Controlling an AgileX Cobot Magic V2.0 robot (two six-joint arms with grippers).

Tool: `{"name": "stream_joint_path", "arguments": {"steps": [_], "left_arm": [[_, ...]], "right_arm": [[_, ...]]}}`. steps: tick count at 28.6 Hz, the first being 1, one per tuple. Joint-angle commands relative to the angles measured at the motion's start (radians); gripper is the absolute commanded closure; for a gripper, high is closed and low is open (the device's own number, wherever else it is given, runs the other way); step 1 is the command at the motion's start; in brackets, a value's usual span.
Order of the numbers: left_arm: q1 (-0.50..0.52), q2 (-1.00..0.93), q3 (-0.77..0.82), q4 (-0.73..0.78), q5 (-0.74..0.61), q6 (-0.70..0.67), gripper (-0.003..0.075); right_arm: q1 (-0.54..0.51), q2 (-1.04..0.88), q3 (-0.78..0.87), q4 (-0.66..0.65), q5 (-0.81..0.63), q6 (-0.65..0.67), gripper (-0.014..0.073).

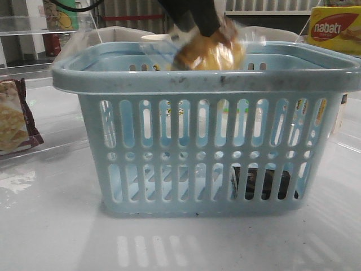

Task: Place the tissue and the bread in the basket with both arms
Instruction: 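Lower the bread into the basket and open the left gripper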

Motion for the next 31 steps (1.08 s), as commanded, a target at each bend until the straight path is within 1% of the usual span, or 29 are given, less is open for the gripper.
{"name": "stream_joint_path", "arguments": {"steps": [1,3,6,11,16,19,23,26,29,31], "left_arm": [[-0.006,-0.079,-0.026,-0.034,-0.041,-0.001,0.0204],[-0.006,-0.117,0.004,-0.041,-0.045,-0.001,0.021],[-0.006,-0.203,0.104,-0.045,-0.095,-0.001,0.0213],[-0.006,-0.412,0.332,-0.047,-0.184,-0.001,0.0213],[-0.006,-0.62,0.552,-0.02,-0.226,-0.005,0.0213],[-0.006,-0.738,0.672,0.042,-0.228,-0.074,0.0213],[-0.006,-0.894,0.807,0.182,-0.241,-0.233,0.0213],[-0.006,-0.993,0.882,0.235,-0.243,-0.331,0.0213],[-0.006,-1.075,0.939,0.264,-0.245,-0.378,0.0213],[-0.006,-1.115,0.97,0.268,-0.26,-0.379,0.0213]], "right_arm": [[0.0,-0.008,-0.024,0.0,-0.063,-0.012,0.0076],[0.0,-0.008,-0.024,0.0,-0.063,-0.012,0.0076],[0.0,-0.008,-0.024,0.0,-0.063,-0.012,0.0076],[0.0,-0.008,-0.024,0.0,-0.063,-0.012,0.0076],[0.0,-0.008,-0.024,0.0,-0.063,-0.012,0.0076],[0.0,-0.008,-0.024,0.0,-0.078,-0.012,0.0076],[0.0,-0.008,-0.024,0.0,-0.062,-0.012,0.0076],[0.0,-0.008,-0.024,0.0,-0.062,-0.012,0.0076],[0.0,-0.01,-0.023,0.0,-0.062,-0.026,0.0076],[0.0,-0.028,-0.002,0.0,-0.067,-0.03,0.0076]]}}
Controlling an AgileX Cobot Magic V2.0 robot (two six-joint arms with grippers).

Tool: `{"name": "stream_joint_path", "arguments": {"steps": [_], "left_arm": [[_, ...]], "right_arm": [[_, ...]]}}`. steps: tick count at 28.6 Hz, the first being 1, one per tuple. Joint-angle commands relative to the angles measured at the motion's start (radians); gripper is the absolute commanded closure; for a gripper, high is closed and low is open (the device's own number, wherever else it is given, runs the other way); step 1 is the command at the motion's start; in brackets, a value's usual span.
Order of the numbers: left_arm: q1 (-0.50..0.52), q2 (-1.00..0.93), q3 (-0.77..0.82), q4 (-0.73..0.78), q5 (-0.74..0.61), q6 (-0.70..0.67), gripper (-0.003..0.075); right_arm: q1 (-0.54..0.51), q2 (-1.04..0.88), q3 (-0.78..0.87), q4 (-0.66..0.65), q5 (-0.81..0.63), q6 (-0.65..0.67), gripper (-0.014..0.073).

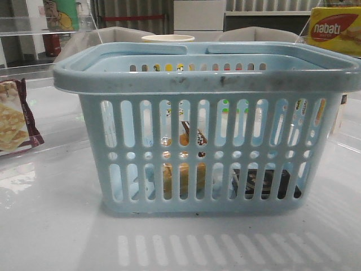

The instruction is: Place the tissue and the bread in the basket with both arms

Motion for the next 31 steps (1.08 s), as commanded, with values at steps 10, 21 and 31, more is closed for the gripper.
{"name": "stream_joint_path", "arguments": {"steps": [10,21,31], "left_arm": [[-0.006,-0.077,0.061,0.017,-0.14,-0.026,0.0264],[-0.006,-0.077,0.064,0.017,-0.178,-0.026,0.0628],[-0.006,-0.077,0.064,0.017,-0.178,-0.026,0.063]], "right_arm": [[0.0,-0.246,0.228,0.0,-0.135,-0.018,0.0134],[0.0,-0.284,0.284,0.0,-0.128,-0.018,0.0537],[0.0,-0.284,0.284,0.0,-0.126,-0.018,0.0536]]}}
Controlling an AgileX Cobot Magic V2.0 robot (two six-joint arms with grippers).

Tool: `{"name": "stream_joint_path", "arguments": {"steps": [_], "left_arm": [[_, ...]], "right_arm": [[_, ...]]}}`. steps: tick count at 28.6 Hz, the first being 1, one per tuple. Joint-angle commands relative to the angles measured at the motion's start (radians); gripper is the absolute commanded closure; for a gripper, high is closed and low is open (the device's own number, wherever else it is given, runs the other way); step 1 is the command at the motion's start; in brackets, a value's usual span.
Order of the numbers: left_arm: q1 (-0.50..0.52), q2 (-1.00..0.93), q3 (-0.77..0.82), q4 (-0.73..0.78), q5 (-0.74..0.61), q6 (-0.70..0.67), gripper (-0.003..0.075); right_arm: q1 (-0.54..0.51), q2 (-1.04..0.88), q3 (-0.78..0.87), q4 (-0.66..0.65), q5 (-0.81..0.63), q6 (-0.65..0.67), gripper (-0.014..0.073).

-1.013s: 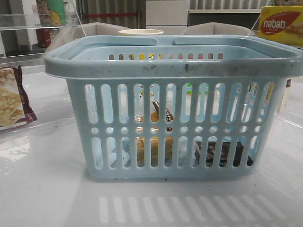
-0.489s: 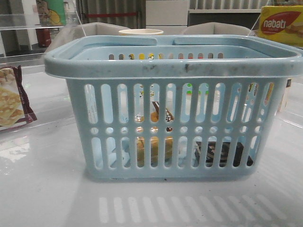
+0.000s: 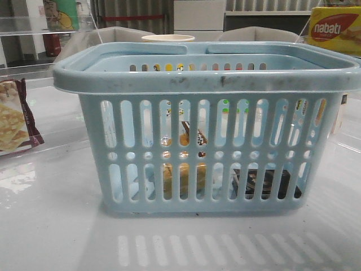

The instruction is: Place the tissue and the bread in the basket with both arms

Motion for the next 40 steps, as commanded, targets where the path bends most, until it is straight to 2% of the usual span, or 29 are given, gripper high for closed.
{"name": "stream_joint_path", "arguments": {"steps": [1,5,8,11,17,21,30,40], "left_arm": [[-0.006,0.0,-0.029,0.003,-0.079,-0.011,0.063],[0.01,-0.029,-0.016,-0.003,-0.08,-0.011,0.063],[0.104,-0.087,0.011,0.002,-0.094,-0.009,0.063],[0.229,-0.165,0.089,-0.004,-0.209,-0.009,0.063],[0.485,-0.364,0.34,-0.029,-0.533,-0.009,0.0629],[0.557,-0.439,0.437,-0.063,-0.602,-0.009,0.0629],[0.65,-0.598,0.6,-0.085,-0.668,-0.009,0.0629],[0.631,-0.685,0.727,-0.085,-0.77,-0.009,0.0629]], "right_arm": [[0.0,-0.004,-0.027,0.0,-0.068,-0.006,0.0536],[0.0,-0.004,-0.027,0.0,-0.068,-0.006,0.0536],[0.0,-0.004,-0.027,0.0,-0.067,-0.006,0.0536],[0.0,-0.004,-0.027,0.0,-0.067,-0.006,0.0536],[0.0,-0.004,-0.027,0.0,-0.067,-0.006,0.0536],[0.0,-0.004,-0.027,0.0,-0.067,-0.006,0.0536],[0.0,-0.004,-0.027,0.0,-0.067,-0.006,0.0536],[0.0,-0.004,-0.027,0.0,-0.065,-0.006,0.0536]]}}
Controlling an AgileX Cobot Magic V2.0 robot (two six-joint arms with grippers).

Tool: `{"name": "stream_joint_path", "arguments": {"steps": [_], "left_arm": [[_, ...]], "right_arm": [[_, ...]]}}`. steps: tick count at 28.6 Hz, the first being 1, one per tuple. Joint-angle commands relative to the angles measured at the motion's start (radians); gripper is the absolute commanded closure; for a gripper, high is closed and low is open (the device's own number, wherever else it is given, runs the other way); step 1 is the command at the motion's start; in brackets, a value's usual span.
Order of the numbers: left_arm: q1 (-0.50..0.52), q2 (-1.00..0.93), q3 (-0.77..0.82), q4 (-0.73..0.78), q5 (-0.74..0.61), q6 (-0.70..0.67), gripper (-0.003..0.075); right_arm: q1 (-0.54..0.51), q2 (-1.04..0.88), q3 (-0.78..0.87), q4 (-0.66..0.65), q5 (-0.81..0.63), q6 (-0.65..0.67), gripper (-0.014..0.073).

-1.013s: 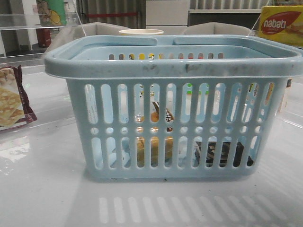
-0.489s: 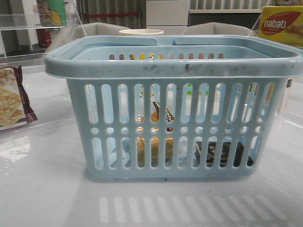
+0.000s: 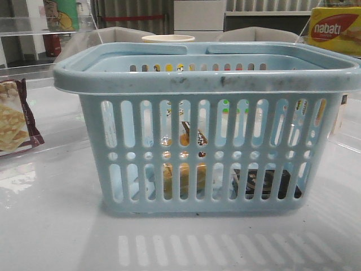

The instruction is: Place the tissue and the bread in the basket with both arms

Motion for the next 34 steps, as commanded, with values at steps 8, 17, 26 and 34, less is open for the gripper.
{"name": "stream_joint_path", "arguments": {"steps": [8,17,26,34], "left_arm": [[-0.026,-0.016,-0.001,-0.002,-0.125,-0.002,0.0629],[-0.026,-0.016,-0.001,-0.032,-0.145,0.079,0.0629],[-0.026,-0.016,-0.001,-0.056,-0.15,0.109,0.063],[-0.026,-0.016,-0.001,-0.056,-0.15,0.109,0.0629]], "right_arm": [[0.0,-0.004,-0.027,0.0,-0.065,-0.006,0.0536],[0.0,-0.004,-0.027,0.0,-0.065,-0.006,0.0536],[0.0,-0.004,-0.027,0.0,-0.065,-0.006,0.0536],[0.0,-0.004,-0.027,0.0,-0.065,-0.006,0.0536]]}}
